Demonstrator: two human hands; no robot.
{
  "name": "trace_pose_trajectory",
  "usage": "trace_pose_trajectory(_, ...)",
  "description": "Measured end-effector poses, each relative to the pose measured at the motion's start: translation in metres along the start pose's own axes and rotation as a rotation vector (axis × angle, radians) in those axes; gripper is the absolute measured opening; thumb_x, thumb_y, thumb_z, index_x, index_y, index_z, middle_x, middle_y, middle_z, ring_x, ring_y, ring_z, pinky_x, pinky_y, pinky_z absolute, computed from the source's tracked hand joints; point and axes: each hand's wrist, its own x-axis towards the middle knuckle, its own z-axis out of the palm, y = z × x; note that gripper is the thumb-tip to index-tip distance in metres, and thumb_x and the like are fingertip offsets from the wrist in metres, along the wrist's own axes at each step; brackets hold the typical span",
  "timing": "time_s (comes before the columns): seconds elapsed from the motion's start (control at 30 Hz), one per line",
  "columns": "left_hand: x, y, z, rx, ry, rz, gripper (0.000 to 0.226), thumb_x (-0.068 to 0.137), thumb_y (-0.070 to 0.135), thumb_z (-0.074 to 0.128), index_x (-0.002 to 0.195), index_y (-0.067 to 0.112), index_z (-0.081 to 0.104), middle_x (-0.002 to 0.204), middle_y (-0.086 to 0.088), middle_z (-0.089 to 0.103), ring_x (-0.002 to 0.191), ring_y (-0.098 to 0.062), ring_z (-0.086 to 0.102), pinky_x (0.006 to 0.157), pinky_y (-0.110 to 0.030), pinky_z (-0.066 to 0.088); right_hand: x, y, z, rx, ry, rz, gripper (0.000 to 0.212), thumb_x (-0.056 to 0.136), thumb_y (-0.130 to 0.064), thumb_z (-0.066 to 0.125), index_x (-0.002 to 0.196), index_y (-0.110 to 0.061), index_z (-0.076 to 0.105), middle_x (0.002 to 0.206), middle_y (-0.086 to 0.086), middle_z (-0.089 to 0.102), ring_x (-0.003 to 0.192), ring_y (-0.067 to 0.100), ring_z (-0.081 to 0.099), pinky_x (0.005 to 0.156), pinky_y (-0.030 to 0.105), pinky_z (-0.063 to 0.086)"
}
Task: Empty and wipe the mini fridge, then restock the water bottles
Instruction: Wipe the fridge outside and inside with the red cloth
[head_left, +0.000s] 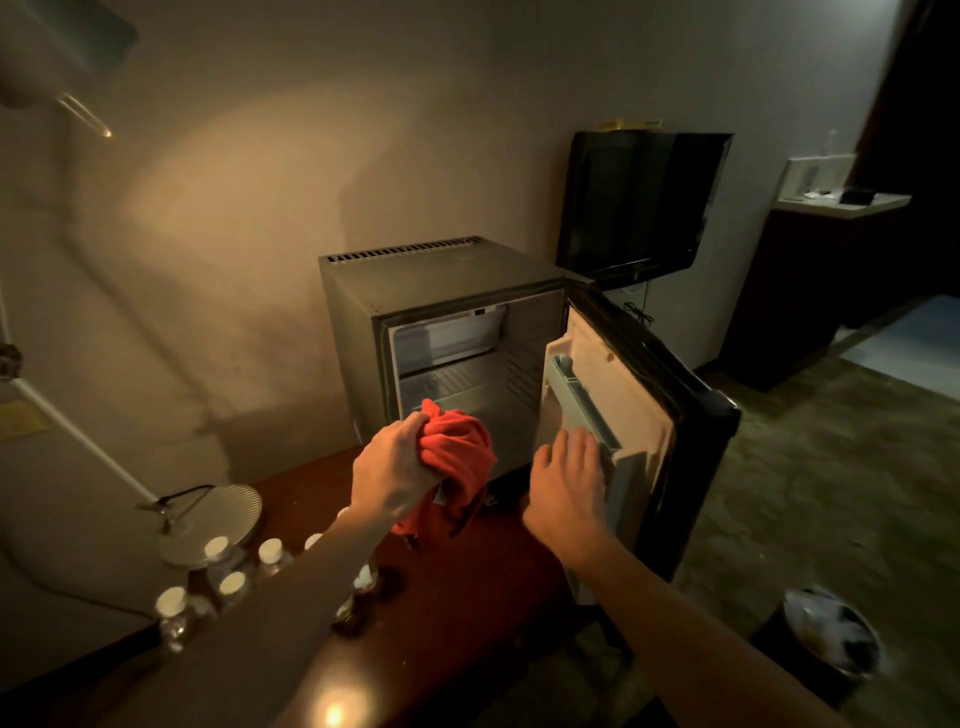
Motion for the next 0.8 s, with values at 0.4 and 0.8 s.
trace_pose_trajectory(0.4, 0.069, -0.006, 0.072, 0.201, -0.041, 0.002, 0.043, 0.068, 0.035, 0.073, 0.106, 0.029, 0.056, 0.098, 0.0, 0.065, 0.095, -0.03, 0.062, 0.071, -0.038, 0.049, 0.068, 0.045, 0.085, 0.127, -0.168, -0.041, 0.085, 0.091, -0.036, 0.054, 0.154, -0.005, 0.007, 0.159, 0.026, -0.01, 0.147, 0.042, -0.004, 0.12, 0.053, 0.007)
trace_pose_trajectory(0.8, 0.147, 0.01, 0.184, 0.217, -0.143, -0.072, 0.045, 0.07, 0.046, 0.068, 0.111, 0.032, 0.054, 0.095, 0.0, 0.064, 0.092, -0.03, 0.064, 0.068, -0.039, 0.052, 0.12, 0.123, 0.188, 0.097, -0.054, -0.257, 0.075, 0.087, -0.049, 0.057, 0.147, -0.008, 0.039, 0.158, 0.024, 0.001, 0.148, 0.038, 0.004, 0.115, 0.055, 0.018)
